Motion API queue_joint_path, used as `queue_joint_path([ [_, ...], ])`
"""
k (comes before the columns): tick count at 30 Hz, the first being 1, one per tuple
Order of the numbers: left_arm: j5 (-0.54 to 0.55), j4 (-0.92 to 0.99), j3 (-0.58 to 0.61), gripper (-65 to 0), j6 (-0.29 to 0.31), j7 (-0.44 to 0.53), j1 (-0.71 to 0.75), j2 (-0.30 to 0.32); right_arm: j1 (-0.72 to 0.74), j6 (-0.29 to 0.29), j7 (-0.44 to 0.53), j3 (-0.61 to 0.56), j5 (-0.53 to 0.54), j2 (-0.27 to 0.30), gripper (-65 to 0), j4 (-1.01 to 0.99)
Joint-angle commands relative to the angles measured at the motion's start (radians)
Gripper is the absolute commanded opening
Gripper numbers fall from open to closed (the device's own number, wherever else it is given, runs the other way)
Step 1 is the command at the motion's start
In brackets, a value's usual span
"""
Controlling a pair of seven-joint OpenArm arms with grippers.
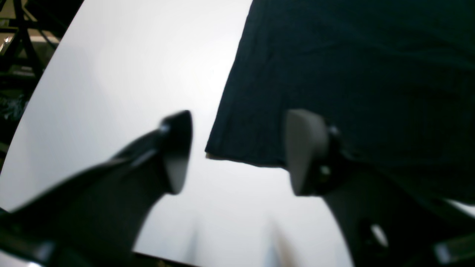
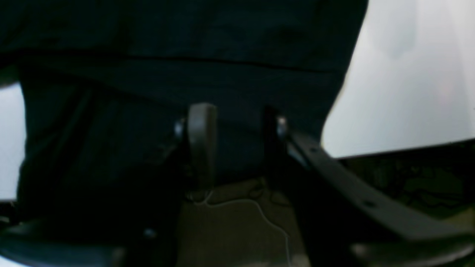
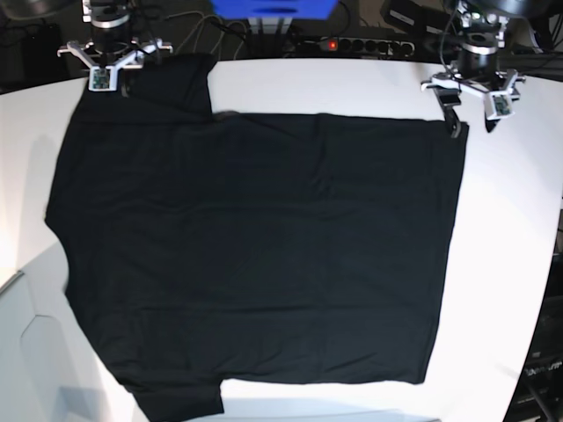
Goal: Fold the T-shirt properly
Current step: 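Grasp the black T-shirt's shoulder corners with both grippers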
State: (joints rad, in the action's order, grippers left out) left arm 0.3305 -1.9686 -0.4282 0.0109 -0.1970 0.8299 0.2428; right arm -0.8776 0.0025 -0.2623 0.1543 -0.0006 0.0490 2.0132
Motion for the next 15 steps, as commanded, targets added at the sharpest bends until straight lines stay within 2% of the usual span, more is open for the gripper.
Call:
queue_joint_path([
  [1,-0.001,-0.008,-0.005,-25.1,-0.004,0.029,-0.013,0.007,-0.001,0.006,0.027,0.006,0.001,0.002,-40.5,0.016],
  [4,-0.001,0.051,-0.005,-28.0,-0.004,0.029,-0.067,0.008,0.022,0.006,0.019,0.011,0.001,0.002,-39.3,0.014],
  [9,-0.001,0.252,-0.005,-27.9,-0.004,0.031,-0.162,0.008,0.025,0.006,0.019,0.011,0.001,0.002,-39.2,0.014],
  [13,-0.001,0.337,0.002,-27.6,-0.001,0.037,-0.197,0.01,0.025,0.006,0.019,0.011,0.001,0.004,-39.1,0.014],
  [15,-0.001,0.355,-0.001,-26.1,0.042,0.037,-0.215,0.008,0.025,0.006,0.019,0.011,0.001,0.012,-39.1,0.014],
])
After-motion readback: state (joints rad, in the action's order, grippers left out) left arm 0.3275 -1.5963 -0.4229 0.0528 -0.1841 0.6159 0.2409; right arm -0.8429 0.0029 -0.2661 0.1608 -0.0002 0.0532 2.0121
